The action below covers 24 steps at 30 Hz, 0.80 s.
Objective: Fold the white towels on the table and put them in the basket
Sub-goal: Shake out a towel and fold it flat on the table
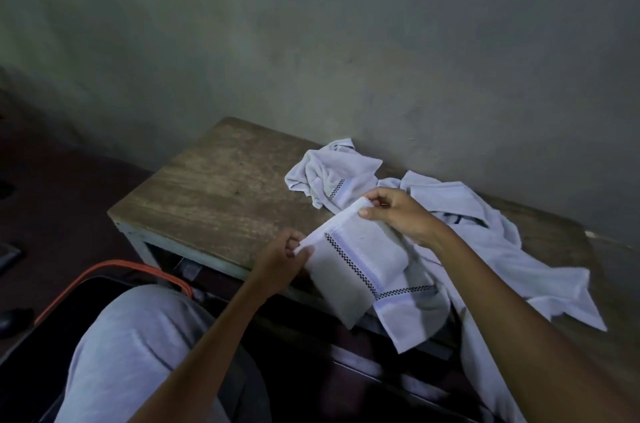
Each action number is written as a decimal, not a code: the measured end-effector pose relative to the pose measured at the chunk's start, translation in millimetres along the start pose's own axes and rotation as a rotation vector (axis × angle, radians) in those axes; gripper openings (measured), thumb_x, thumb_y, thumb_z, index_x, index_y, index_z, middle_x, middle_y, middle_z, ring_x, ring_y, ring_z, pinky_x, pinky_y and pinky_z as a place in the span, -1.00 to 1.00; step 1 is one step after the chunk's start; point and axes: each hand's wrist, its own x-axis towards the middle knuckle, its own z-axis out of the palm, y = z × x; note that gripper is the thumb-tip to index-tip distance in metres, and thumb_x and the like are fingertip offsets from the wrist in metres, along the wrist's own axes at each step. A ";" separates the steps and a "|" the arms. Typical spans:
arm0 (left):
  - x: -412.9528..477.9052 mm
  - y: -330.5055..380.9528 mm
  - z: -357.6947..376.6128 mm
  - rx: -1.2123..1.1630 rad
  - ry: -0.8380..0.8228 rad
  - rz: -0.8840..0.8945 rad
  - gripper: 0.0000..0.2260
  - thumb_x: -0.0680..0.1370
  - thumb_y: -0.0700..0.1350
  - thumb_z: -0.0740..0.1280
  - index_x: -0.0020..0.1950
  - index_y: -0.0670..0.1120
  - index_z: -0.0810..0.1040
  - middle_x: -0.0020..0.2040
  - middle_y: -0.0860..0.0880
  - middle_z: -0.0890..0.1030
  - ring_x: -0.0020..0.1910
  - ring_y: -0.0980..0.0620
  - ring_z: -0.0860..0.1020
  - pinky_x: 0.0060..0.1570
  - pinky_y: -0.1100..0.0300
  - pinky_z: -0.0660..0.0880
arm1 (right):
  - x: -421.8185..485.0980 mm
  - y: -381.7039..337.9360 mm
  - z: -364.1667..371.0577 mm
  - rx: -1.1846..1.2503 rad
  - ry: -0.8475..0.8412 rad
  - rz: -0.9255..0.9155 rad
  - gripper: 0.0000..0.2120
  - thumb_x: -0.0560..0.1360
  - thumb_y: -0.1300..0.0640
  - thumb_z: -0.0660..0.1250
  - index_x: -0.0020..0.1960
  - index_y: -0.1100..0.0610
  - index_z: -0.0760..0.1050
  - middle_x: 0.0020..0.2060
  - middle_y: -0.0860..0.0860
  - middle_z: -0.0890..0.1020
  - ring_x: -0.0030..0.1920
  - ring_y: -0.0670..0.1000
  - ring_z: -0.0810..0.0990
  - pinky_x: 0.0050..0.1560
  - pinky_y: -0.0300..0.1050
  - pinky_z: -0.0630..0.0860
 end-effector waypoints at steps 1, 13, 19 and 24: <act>2.3 7.6 2.4 -0.076 0.000 0.025 -0.85 0.49 -0.26 0.39 -0.15 -0.05 0.46 -0.33 0.02 0.44 -0.47 0.25 0.40 -0.39 0.44 0.33 | -9.0 -0.9 -8.6 0.028 0.033 0.000 -0.83 0.43 0.23 0.44 0.01 0.21 0.55 -0.21 0.02 0.46 -0.14 -0.06 0.46 -0.06 -0.26 0.42; 56.1 79.1 73.4 -0.134 -0.262 0.124 -0.90 0.50 -0.20 0.39 -0.02 -0.19 0.63 -0.21 -0.01 0.63 -0.27 0.23 0.57 -0.31 0.41 0.47 | -92.4 42.0 -82.4 0.200 0.336 0.196 -0.94 0.52 0.24 0.33 -0.06 0.10 0.50 -0.23 0.10 0.56 -0.24 0.01 0.56 -0.27 -0.15 0.53; 72.4 41.9 119.2 0.183 -0.099 0.260 -0.95 0.48 -0.14 0.40 -0.10 -0.05 0.65 -0.18 0.06 0.66 -0.23 0.28 0.55 -0.17 0.40 0.39 | -76.1 93.7 -77.4 -0.119 0.533 0.163 -0.94 0.50 0.23 0.34 -0.07 0.09 0.53 -0.22 0.00 0.58 -0.22 -0.08 0.52 -0.15 -0.21 0.43; 43.7 39.1 129.8 0.207 0.195 0.516 -0.76 0.54 -0.11 0.24 0.12 -0.17 0.58 0.09 -0.11 0.62 0.10 -0.05 0.56 0.14 0.18 0.43 | -79.1 94.0 -53.4 -0.460 0.727 0.055 -0.77 0.53 0.11 0.26 0.16 0.15 0.46 0.08 0.10 0.56 0.13 0.09 0.51 0.15 0.00 0.44</act>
